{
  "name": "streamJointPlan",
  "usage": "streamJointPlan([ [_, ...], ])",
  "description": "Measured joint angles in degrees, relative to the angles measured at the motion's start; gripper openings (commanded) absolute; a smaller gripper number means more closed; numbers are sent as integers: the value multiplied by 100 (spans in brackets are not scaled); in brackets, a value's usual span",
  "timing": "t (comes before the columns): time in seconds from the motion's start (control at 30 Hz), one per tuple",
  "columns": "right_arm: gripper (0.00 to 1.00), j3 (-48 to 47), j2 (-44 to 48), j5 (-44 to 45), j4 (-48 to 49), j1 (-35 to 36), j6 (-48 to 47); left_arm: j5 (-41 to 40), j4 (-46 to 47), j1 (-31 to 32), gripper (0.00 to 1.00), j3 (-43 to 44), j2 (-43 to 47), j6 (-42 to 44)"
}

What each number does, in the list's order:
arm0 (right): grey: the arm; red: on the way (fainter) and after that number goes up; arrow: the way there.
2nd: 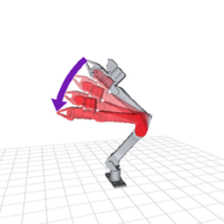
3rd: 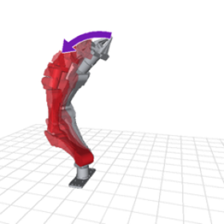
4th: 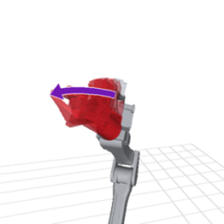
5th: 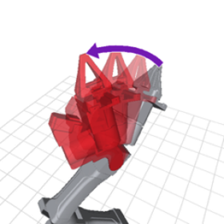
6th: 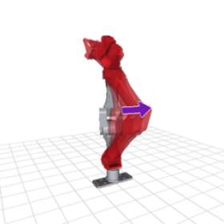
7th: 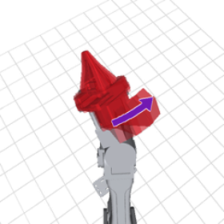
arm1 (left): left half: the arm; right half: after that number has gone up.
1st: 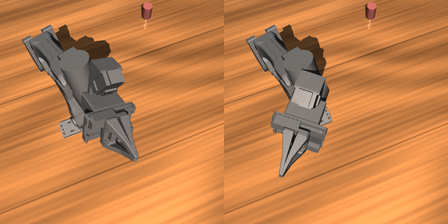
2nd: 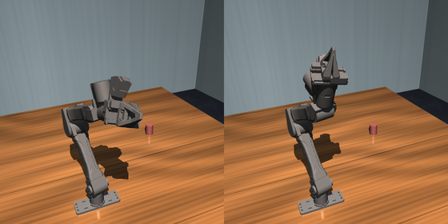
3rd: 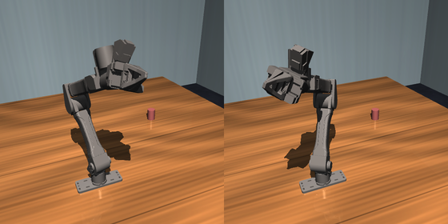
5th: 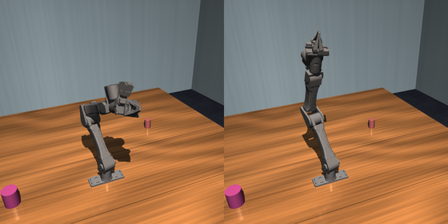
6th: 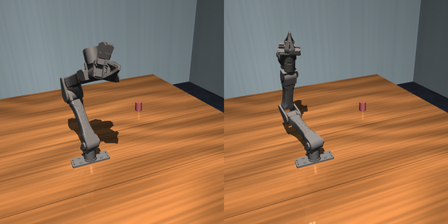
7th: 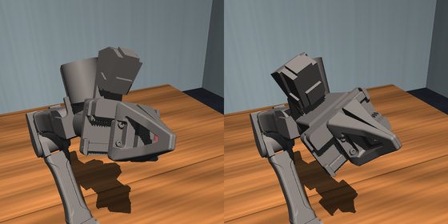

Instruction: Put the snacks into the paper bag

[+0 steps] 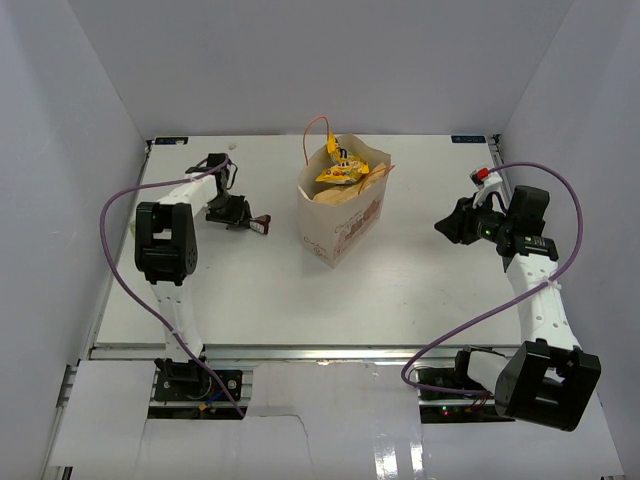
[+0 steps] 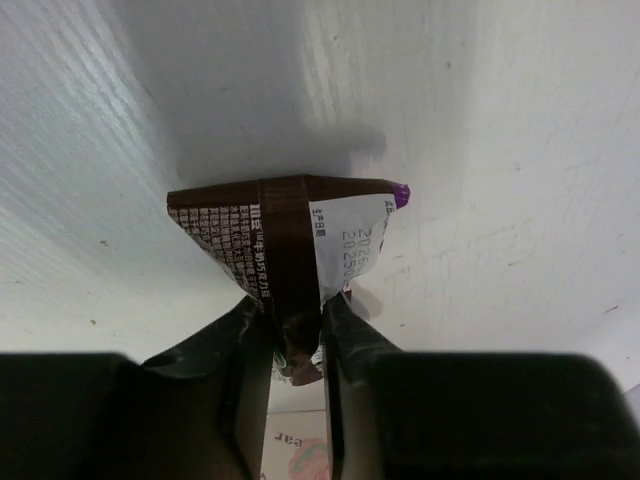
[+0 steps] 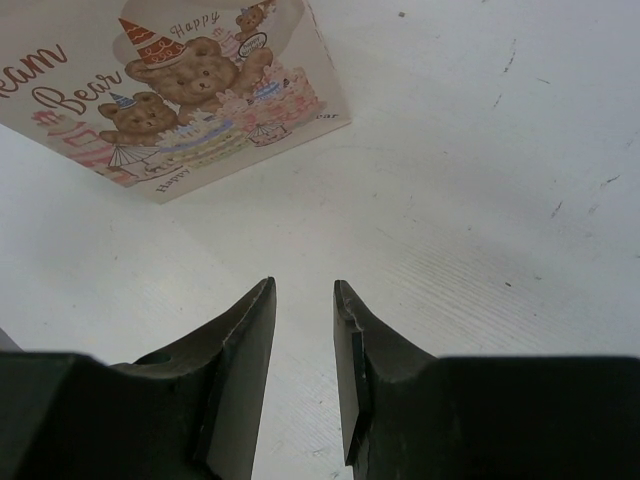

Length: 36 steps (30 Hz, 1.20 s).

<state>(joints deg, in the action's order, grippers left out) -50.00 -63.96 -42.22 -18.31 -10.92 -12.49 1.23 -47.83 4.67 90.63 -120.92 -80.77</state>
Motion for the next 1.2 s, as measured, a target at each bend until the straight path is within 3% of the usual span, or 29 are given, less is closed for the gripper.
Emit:
streamJointPlan([
  [0.13, 37, -17, 9, -114, -59, 0, -181, 131, -37, -15, 9, 74, 57, 227],
  [0.23, 51, -138, 140, -595, -435, -13, -903, 133, 35, -15, 9, 87, 142, 850],
  [0.27, 61, -234, 221, -839, -605, -22, -1248, 181, 101, -15, 9, 13, 240, 1174],
  [0.33, 65, -549, 369, -1296, -1062, -20, -1993, 350, 343, -15, 10, -267, 557, 1727],
  [0.43, 64, -1174, 461, -1880, -1609, 173, -2813, 953, 962, -26, 9, -1449, 1779, 2806],
  [0.53, 63, -1620, 507, -1902, -1862, 1086, -3126, 1650, 1572, -31, 9, -2927, 3532, 3585],
  [0.67, 64, -1495, 839, -1099, -1650, 3324, -2686, 2592, 2413, 11, 8, -4505, 5731, 4140],
  [0.77, 64, -1510, 831, -588, -1434, 4426, -2146, 3204, 2883, 57, 8, -5477, 6953, 4177],
  [0.93, 66, -1888, 17, 433, -874, 5646, -1182, 3742, 3134, 79, 8, -6220, 8225, 3899],
  [0.97, 74, -1954, -225, 632, -732, 5895, -960, 3823, 3169, 79, 8, -6260, 8402, 3847],
  [1.0, 99, -1996, -442, 859, -599, 6127, -684, 3906, 3217, 79, 8, -6279, 8574, 3799],
  [1.03, 90, -2004, -621, 1036, -457, 6297, -437, 3978, 3257, 81, 8, -6279, 8703, 3764],
  [1.2, 90, -2465, -1585, 1875, -7, 6876, 1021, 4227, 3320, 83, 9, -6282, 9256, 3665],
])
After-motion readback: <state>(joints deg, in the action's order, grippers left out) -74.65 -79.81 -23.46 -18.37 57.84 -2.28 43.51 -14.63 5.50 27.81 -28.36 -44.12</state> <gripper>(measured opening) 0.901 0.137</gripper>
